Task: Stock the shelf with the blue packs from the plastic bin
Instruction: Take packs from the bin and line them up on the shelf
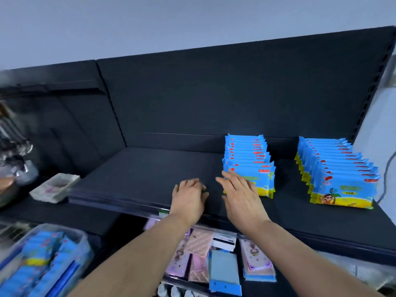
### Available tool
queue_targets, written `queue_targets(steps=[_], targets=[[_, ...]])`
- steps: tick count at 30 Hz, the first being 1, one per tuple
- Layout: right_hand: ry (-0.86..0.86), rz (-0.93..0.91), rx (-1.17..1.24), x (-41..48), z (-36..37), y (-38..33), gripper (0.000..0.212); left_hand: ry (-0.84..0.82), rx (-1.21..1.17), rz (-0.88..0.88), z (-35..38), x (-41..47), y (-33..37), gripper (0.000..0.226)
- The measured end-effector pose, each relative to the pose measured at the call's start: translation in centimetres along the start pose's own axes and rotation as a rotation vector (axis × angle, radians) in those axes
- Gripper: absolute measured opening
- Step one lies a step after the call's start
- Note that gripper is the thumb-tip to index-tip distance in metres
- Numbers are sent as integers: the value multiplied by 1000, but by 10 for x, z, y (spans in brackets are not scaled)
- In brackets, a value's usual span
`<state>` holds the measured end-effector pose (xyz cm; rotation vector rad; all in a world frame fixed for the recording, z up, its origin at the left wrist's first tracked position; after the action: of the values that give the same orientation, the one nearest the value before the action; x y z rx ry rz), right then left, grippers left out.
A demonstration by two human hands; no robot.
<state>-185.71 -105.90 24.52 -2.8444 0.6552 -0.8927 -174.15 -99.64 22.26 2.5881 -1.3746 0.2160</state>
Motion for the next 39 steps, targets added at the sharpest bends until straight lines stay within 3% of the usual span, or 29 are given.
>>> queue_targets(steps=[7, 18, 24, 31, 39], targets=[[-128, -174, 177, 12, 49, -114, 60, 106, 108, -147, -30, -72, -111, 42], [-462, -386, 278, -27, 170, -346, 41, -268, 145, -644, -22, -267, -346, 39], [-585, -401, 243, -50, 229, -447, 42, -379, 141, -777, -18, -357, -450, 40], [-738, -451, 233, -82, 281, -519, 43, -439, 152, -861, -9, -410, -517, 38], [-861, -446, 201, -72, 336, -528, 40, -536, 108, -860, 38, -415, -550, 39]])
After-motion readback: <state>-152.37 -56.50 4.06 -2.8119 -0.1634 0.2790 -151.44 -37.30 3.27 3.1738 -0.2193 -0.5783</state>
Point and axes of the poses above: each hand's wrist, its own x-axis towards the middle knuckle, its own z-axis out of the palm, y = z × x, the point moved 8 cm from there along x, towards the middle knuckle, and after that the axes turned 7 degrees about x, right-handed, at the moved point
